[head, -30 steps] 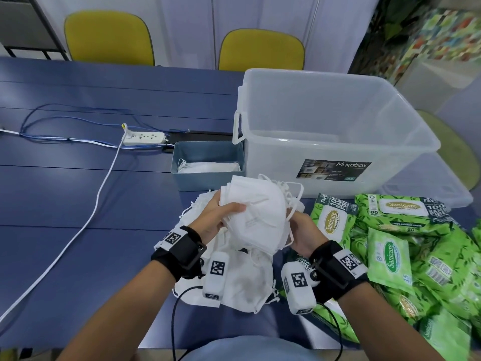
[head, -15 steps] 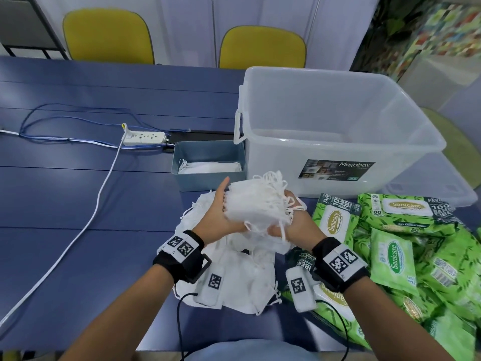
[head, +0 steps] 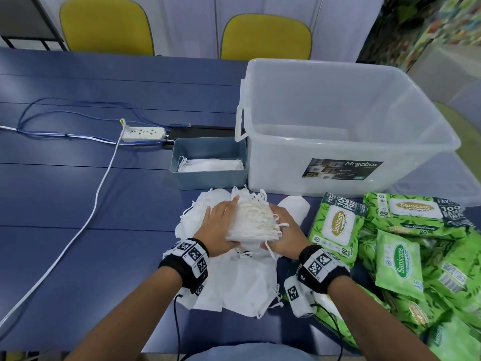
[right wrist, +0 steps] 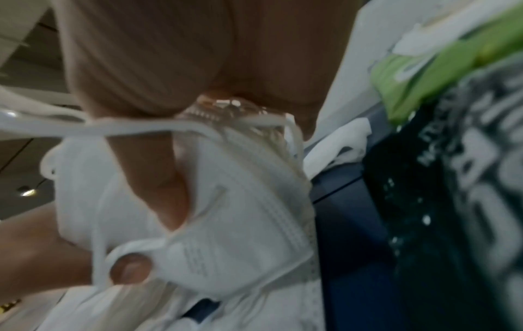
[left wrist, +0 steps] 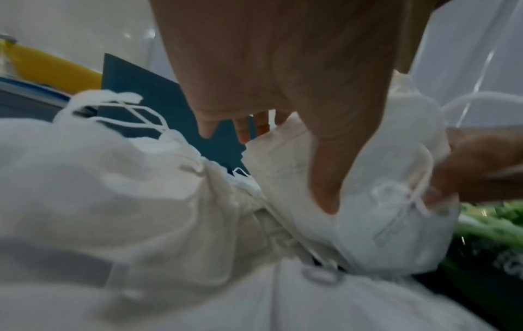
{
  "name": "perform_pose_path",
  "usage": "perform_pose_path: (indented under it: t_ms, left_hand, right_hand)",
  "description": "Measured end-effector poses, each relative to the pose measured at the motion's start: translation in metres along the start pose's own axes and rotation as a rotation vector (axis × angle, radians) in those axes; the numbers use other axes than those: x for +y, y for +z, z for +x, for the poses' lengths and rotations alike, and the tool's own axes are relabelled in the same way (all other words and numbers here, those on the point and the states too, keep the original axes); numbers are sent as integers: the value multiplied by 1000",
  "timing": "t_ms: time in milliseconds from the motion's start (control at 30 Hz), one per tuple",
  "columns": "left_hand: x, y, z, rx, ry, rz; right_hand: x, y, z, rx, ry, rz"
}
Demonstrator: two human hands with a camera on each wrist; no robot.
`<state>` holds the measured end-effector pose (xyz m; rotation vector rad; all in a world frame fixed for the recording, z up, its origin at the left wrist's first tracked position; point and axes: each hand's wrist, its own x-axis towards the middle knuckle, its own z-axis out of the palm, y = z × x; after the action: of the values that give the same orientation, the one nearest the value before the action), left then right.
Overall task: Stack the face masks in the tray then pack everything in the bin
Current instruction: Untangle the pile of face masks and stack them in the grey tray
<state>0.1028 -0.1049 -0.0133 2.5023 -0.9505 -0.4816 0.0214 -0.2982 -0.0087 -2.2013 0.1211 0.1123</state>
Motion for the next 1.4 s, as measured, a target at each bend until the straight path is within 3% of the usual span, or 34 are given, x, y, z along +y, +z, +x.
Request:
perform_pose_path:
  t_ms: [100, 200, 267, 333, 467, 567, 633, 700, 800, 900, 967, 1033, 1100, 1167, 1300, 1400]
  left_hand:
    - [-7, 0, 6, -43, 18, -51]
    - [-4, -1, 4, -225, 12, -132]
    - [1, 0, 6, -281, -3, -152]
    - [5, -1, 10, -273, -34, -137]
    - [11, 1, 8, -137, -42, -126]
    - [3, 14, 11, -99, -19, -152]
    - [-1, 10, 12, -159, 1, -25]
    - [0, 2, 15, -173, 40, 95]
    - [6, 2, 21, -96, 106, 108]
    - [8, 10, 22, -67, 42, 74]
    - [8, 10, 16, 64, 8, -10]
    - [7, 9, 6, 178, -83, -163]
    - [9, 8, -9, 221, -131, -232]
    - [11, 12, -25, 122, -141, -184]
    - [25, 33, -59, -187, -45, 148]
    - [33, 55, -72, -285, -15, 336]
  right_hand:
    - [9, -7, 2, -37, 48, -55]
    - [9, -8, -3, -99, 138, -17]
    - [12, 3, 4, -2, 137, -56]
    - [13, 11, 8, 68, 110, -91]
    - [4, 4, -1, 31, 78, -62]
    - [-2, 2, -4, -95, 74, -291]
    - [-4, -1, -2, -237, 100, -524]
    - [-13, -7, 1, -257, 84, -614]
    - [-22, -4, 9, -147, 13, -525]
    - [-23, 3, 16, -95, 26, -473]
    - [-15, 3, 19, -68, 58, -433]
    - [-8, -8, 17, 56, 65, -332]
    - [-14, -25, 5, 197, 89, -86]
    - [-15, -48, -9, 337, 124, 86]
    - [-6, -72, -27, 516, 155, 274]
    - [7, -76, -41, 584, 218, 427]
